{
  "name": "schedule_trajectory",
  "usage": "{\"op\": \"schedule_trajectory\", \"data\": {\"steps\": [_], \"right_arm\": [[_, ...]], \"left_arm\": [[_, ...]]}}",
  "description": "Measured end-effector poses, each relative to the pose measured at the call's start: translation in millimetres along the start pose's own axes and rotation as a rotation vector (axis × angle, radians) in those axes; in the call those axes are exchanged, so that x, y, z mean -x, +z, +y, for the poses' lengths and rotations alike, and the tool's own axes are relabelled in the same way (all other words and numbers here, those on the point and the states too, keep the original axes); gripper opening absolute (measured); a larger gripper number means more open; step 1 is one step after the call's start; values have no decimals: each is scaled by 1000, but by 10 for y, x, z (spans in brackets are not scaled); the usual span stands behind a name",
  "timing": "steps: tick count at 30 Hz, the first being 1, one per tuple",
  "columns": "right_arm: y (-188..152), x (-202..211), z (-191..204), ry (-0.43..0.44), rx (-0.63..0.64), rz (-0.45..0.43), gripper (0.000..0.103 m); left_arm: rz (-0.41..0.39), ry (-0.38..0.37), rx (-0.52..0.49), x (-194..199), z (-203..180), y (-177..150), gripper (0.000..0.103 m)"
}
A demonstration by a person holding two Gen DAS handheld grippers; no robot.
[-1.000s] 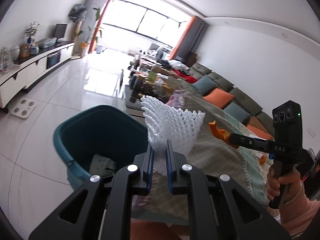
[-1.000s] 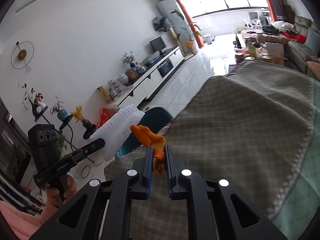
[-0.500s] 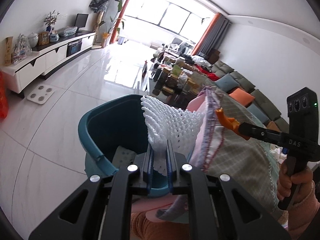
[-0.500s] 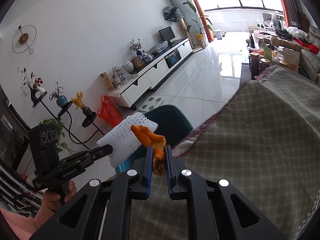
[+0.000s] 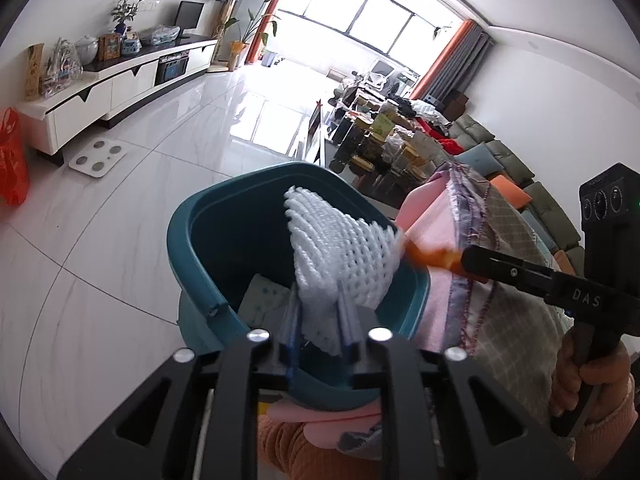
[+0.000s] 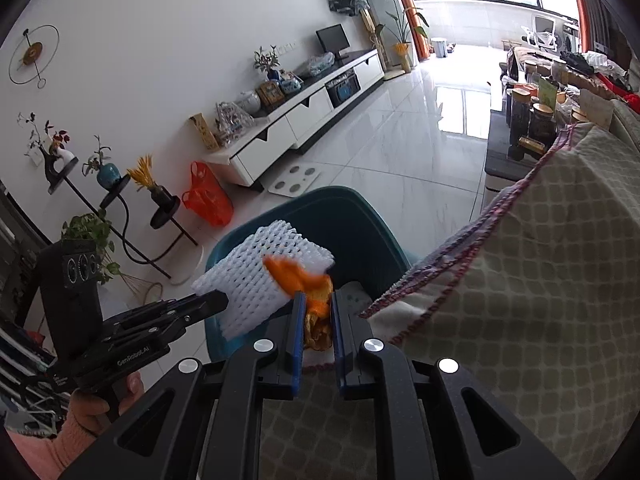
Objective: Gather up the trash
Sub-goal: 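Open the left gripper while the right gripper opens, dropping net and peel into the bin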
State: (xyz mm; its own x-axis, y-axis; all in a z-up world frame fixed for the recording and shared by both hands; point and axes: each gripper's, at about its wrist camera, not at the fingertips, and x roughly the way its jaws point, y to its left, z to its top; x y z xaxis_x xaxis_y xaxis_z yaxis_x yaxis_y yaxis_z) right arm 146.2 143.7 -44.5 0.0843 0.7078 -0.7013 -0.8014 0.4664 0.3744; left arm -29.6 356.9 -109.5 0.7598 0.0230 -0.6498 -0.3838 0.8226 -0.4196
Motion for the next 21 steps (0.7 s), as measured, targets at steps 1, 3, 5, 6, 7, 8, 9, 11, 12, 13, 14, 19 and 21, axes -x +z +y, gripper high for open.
{"op": "schedule_trajectory", "data": {"steps": [1,3,5,6,7,8,9,11,12,13,14,19,21], "right_arm": [[6,-22,6,1,-3,7,17],[16,-34,22,1,-3,6,17],[35,-32,31,4,-4,2,17],[31,-21,34,7,-6,-1,17],[25,-8,33,11,-6,-4,17],[15,11,27,15,-8,-7,17],[3,29,13,18,-10,-10,18],[-29,77,-6,26,-18,-19,19],[-43,101,-6,31,-20,-23,20],[-56,124,-9,34,-21,-27,20],[-82,181,-12,38,-21,-38,22],[-196,467,-4,42,-9,-97,29],[-246,595,-9,35,2,-126,33]], "left_arm": [[3,0,3,-17,-4,-2,24],[3,-5,9,-46,-2,-12,30],[2,-1,20,-62,8,-18,39],[-1,2,26,-66,21,-22,41],[-4,-3,27,-66,29,-23,41],[-5,-7,27,-70,40,-12,42],[-6,-9,28,-73,40,-7,42],[-7,-11,27,-76,30,-10,42],[-12,-15,23,-63,17,-14,42],[-18,-20,19,-44,3,-16,42],[-24,-26,12,-23,-24,-19,42],[-70,-70,-60,141,-273,-30,44],[-92,-92,-103,209,-425,-45,47]]}}
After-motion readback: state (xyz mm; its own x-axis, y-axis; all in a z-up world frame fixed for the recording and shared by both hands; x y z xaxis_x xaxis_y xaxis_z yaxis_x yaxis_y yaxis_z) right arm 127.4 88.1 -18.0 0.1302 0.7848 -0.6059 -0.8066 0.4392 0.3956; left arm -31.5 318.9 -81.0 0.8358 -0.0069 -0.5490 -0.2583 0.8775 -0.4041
